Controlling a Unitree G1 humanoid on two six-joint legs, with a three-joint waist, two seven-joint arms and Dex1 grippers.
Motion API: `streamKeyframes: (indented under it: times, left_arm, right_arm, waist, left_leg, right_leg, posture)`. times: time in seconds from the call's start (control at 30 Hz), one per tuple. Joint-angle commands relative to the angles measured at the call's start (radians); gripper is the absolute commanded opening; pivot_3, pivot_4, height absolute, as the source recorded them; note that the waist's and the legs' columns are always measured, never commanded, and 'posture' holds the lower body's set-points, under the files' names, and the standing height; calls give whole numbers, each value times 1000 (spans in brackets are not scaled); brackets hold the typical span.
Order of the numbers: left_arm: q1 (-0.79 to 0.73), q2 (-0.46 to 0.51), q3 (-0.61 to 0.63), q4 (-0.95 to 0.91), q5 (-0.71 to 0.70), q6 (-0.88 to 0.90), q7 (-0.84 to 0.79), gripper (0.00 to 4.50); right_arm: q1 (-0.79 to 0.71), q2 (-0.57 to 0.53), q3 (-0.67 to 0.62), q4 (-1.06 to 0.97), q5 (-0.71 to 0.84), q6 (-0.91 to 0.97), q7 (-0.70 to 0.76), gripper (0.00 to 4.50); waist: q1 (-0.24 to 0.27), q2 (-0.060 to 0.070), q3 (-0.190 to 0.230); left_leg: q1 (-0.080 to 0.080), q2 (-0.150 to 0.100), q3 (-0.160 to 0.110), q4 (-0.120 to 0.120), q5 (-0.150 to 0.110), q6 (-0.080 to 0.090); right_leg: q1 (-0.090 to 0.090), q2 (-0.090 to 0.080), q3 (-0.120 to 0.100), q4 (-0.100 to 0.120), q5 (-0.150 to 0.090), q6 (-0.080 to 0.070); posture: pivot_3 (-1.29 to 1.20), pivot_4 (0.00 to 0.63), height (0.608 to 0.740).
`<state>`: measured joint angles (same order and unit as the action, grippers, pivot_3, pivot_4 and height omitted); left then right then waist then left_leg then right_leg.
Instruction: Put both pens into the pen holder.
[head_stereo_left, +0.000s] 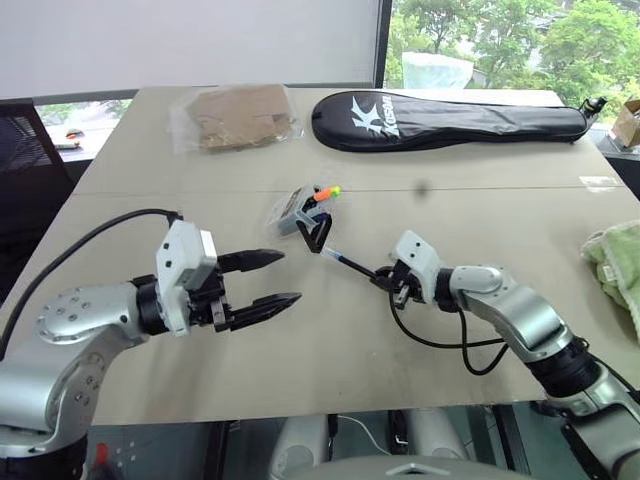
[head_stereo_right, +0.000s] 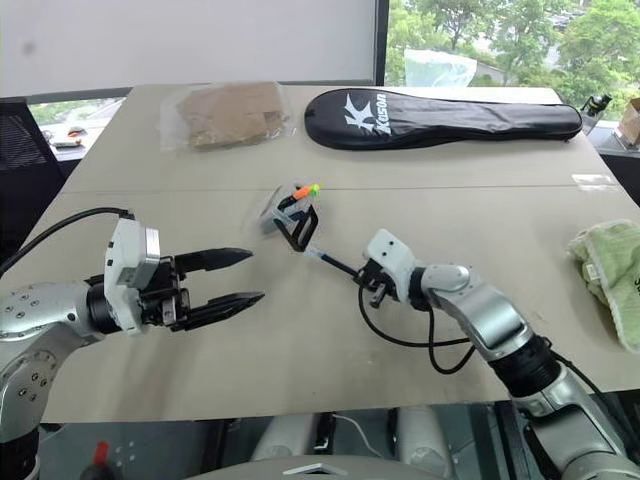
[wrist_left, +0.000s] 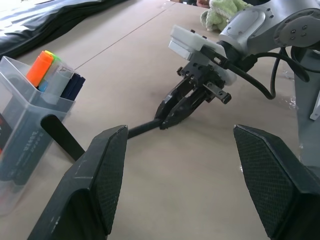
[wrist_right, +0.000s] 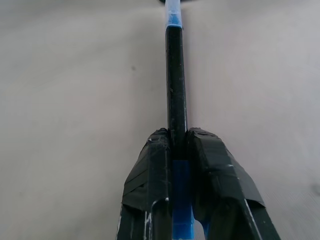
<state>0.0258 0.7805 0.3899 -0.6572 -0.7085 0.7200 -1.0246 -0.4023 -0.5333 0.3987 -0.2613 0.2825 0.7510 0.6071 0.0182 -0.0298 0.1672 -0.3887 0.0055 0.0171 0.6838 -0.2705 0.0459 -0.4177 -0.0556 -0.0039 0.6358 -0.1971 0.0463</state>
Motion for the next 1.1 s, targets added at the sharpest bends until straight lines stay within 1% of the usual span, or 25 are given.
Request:
streamKeyframes:
  times: [0.03,0.1,0.13,0.2,0.23,0.3,0.37,0.47,0.57,0.7,0.8,0.83,0.93,0.97,1.1]
  left_arm:
    - [-11,1,-36,-40,-60,32,50,3484]
    - [-45,-11,-60,-35,-112,82,105,3484]
    - [-77,-29,-75,-23,-157,122,147,3484]
    - [-137,-66,-97,-1,-241,183,220,3484]
    - [-179,-97,-112,19,-292,217,271,3484]
    - [-245,-143,-133,54,-373,278,361,3484]
    - [-299,-183,-153,82,-441,305,419,3484]
    - [-375,-237,-172,140,-536,331,507,3484]
    - [-424,-262,-179,185,-593,343,563,3484]
    - [-452,-269,-194,217,-625,343,598,3484]
    - [-448,-265,-196,214,-638,335,610,2643]
    - [-447,-265,-195,213,-644,331,618,2144]
    - [-437,-250,-175,208,-689,330,641,454]
    - [-432,-239,-167,201,-692,325,641,7]
    - [-442,-238,-156,212,-711,300,675,0]
  right_arm:
    - [95,-57,-132,-66,32,37,4,2]
    - [159,-48,-248,-144,128,41,23,2]
    - [200,-42,-316,-197,194,43,42,2]
    - [263,-36,-410,-282,293,56,64,2]
    - [295,-30,-453,-330,345,59,69,2]
    - [330,-17,-495,-393,420,75,60,2]
    - [324,2,-482,-427,437,65,39,2]
    - [281,51,-454,-455,474,57,2,2]
    - [245,82,-429,-464,487,48,-18,2]
    - [210,117,-421,-463,517,37,-31,2]
    - [202,129,-421,-465,534,36,-33,2]
    - [200,133,-424,-465,541,37,-36,2]
    - [205,126,-432,-453,538,33,-44,2]
    - [211,121,-441,-449,540,28,-42,2]
    - [217,114,-455,-451,574,18,-30,2]
  waist:
    - [3,0,0]
    - [2,0,0]
    - [2,1,1]
    - [-1,1,1]
    - [-3,1,1]
    - [-7,1,1]
    - [-17,1,1]
    - [-26,1,1]
    - [-28,1,1]
    - [-27,1,1]
    - [-27,1,1]
    - [-27,1,1]
    - [-27,1,1]
    - [-27,1,1]
    - [-27,1,1]
  left_leg:
    - [0,0,0,0,0,0]
    - [1,0,-1,0,-1,2]
    - [1,0,0,0,-1,2]
    - [0,0,-1,0,-1,2]
    - [0,0,-1,0,-1,2]
    - [0,1,-1,0,-1,2]
    - [2,1,-1,0,-1,2]
    - [3,2,0,-1,-1,2]
    - [3,1,0,-1,-1,2]
    - [3,1,0,-2,-1,2]
    - [2,1,0,-2,-1,2]
    - [2,1,0,-3,-1,2]
    - [2,1,0,-3,-1,2]
    - [2,1,0,-3,-1,2]
    - [2,1,0,-3,-1,2]
  right_leg:
    - [1,0,0,-1,0,0]
    - [3,0,-1,-3,0,0]
    - [3,0,-1,-4,0,0]
    - [4,0,-1,-5,0,0]
    - [4,0,-1,-5,0,0]
    - [4,0,-1,-5,1,1]
    - [4,2,0,-5,2,3]
    - [4,3,0,-4,0,1]
    - [4,3,1,-3,0,1]
    - [4,2,1,-4,0,0]
    - [4,2,1,-6,0,0]
    - [4,2,1,-6,0,0]
    - [4,2,1,-7,0,0]
    - [4,2,1,-7,0,0]
    - [4,2,1,-8,0,0]
  posture:
    - [0,150,740]
    - [0,150,740]
    - [0,150,740]
    - [0,150,740]
    - [0,150,740]
    - [0,150,740]
    - [0,150,740]
    - [0,150,740]
    - [0,150,740]
    - [0,150,740]
    - [0,150,740]
    - [0,150,740]
    - [0,150,740]
    - [0,150,740]
    - [0,150,740]
